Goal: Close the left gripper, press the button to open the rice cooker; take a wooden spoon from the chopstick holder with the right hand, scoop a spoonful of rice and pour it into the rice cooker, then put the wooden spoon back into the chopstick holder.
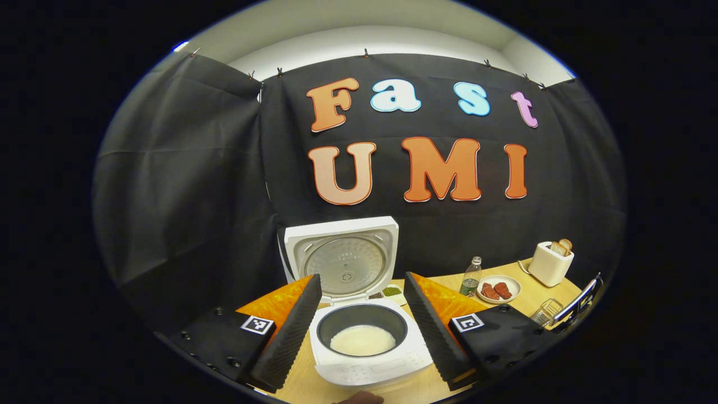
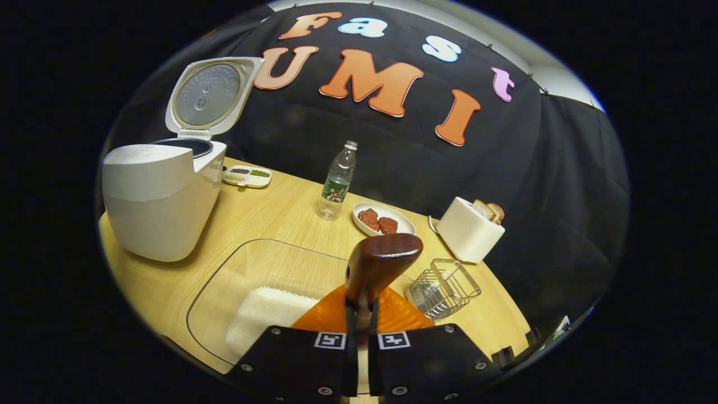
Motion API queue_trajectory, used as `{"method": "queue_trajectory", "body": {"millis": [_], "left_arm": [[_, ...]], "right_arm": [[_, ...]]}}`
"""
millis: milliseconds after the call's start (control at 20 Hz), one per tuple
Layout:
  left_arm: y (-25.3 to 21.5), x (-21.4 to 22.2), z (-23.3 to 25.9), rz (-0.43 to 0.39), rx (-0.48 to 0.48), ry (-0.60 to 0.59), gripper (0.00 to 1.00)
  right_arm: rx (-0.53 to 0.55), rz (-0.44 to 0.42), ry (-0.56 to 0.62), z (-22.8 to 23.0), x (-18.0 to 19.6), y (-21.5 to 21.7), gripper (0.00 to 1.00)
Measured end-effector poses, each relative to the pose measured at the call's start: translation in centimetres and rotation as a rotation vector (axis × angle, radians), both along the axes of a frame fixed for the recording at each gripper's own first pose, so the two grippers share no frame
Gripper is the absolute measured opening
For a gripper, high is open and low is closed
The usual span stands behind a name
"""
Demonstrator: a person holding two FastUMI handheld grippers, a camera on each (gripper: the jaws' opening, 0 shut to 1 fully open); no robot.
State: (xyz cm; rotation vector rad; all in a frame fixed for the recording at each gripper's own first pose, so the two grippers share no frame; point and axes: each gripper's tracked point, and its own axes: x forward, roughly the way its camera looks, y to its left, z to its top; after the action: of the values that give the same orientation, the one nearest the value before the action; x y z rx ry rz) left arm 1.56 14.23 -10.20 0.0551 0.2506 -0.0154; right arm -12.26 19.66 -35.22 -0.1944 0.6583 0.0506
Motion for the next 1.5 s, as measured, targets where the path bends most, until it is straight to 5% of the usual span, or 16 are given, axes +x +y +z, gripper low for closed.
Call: {"method": "queue_trajectory", "body": {"millis": [350,750,1500], "left_arm": [[1.4,0.2,-1.1,0.004,0.001,0.021,1.0],[1.7,1.0,-1.6,-0.002,-0.011,0.017,0.99],[2.6,1.4,-1.9,0.031,-0.016,0.024,1.0]], "right_arm": [[0.233,-0.101,0.077,0.6,-0.2,3.2,0.07],[0.585,-0.259,0.295,0.0,-0.5,4.5,0.07],[0.965,-0.344,0.494,-0.6,-0.8,5.5,0.07]]}}
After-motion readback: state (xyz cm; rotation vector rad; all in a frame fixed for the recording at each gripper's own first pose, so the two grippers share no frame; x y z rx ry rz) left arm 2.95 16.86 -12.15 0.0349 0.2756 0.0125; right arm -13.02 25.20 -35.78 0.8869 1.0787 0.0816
